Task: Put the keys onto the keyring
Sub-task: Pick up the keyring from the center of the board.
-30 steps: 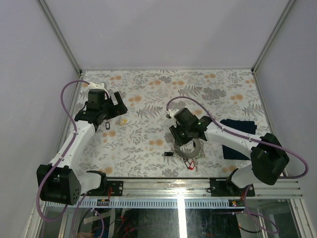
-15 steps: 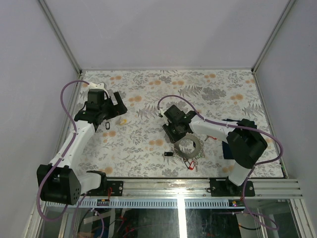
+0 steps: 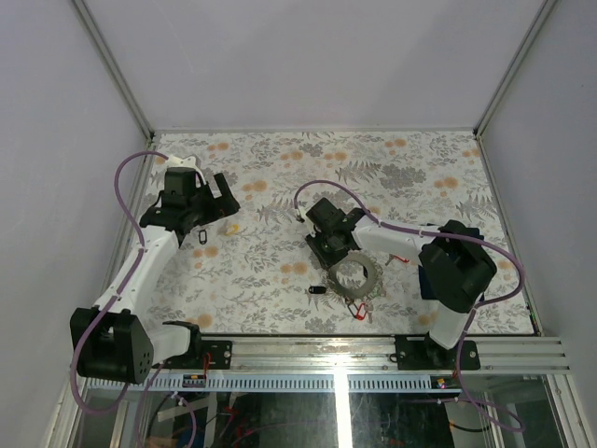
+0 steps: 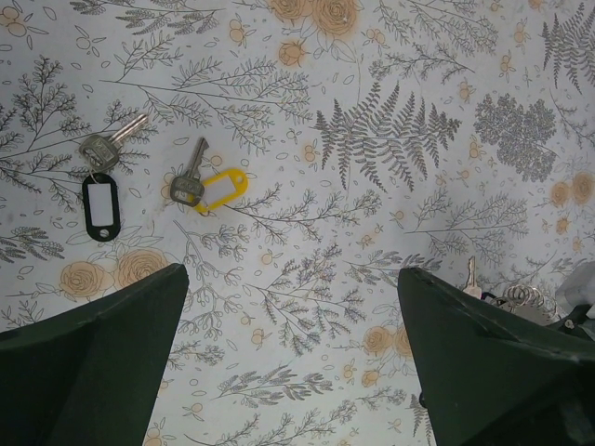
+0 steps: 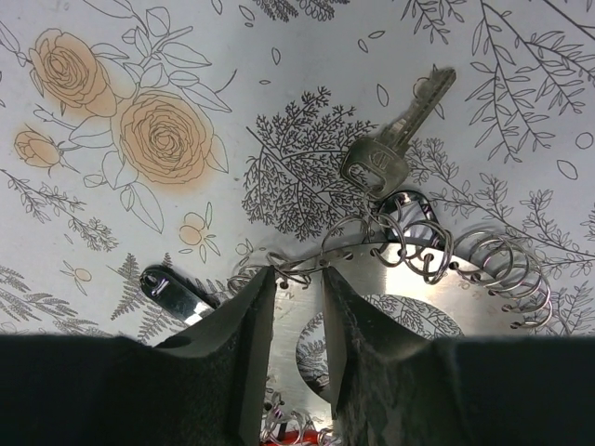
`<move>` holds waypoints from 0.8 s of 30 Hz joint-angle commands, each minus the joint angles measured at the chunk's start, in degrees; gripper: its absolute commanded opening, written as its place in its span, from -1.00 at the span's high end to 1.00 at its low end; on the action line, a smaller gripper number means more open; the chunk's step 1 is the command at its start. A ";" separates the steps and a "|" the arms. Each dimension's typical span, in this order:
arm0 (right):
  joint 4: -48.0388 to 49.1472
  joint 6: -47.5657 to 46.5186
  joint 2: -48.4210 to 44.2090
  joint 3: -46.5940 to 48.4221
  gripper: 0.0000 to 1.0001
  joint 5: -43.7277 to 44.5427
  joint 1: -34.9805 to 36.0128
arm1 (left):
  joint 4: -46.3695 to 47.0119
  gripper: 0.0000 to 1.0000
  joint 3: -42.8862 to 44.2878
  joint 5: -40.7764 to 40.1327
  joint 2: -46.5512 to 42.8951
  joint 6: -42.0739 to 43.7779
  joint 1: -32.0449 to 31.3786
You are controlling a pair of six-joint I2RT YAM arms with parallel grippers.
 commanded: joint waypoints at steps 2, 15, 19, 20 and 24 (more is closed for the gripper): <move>0.71 -1.06 1.63 1.79 0.40 -2.55 -0.19 | 2.53 -1.00 0.23 1.24 0.27 0.75 0.66; 2.01 -2.19 -2.04 0.25 1.00 -1.77 -0.19 | 3.09 -1.00 0.06 2.68 -0.05 1.64 0.96; 4.36 -3.57 -5.98 -1.79 1.00 -2.18 -0.19 | 4.15 -0.99 -0.20 4.67 -0.74 2.12 1.03; 5.11 -4.13 -7.97 -2.43 1.00 -2.46 -0.18 | 4.76 -0.99 -0.39 5.74 -1.03 2.23 0.91; 8.08 -6.82 -13.85 -5.10 1.00 -3.90 -0.18 | 7.01 -0.99 -0.82 7.37 -3.07 2.36 -0.90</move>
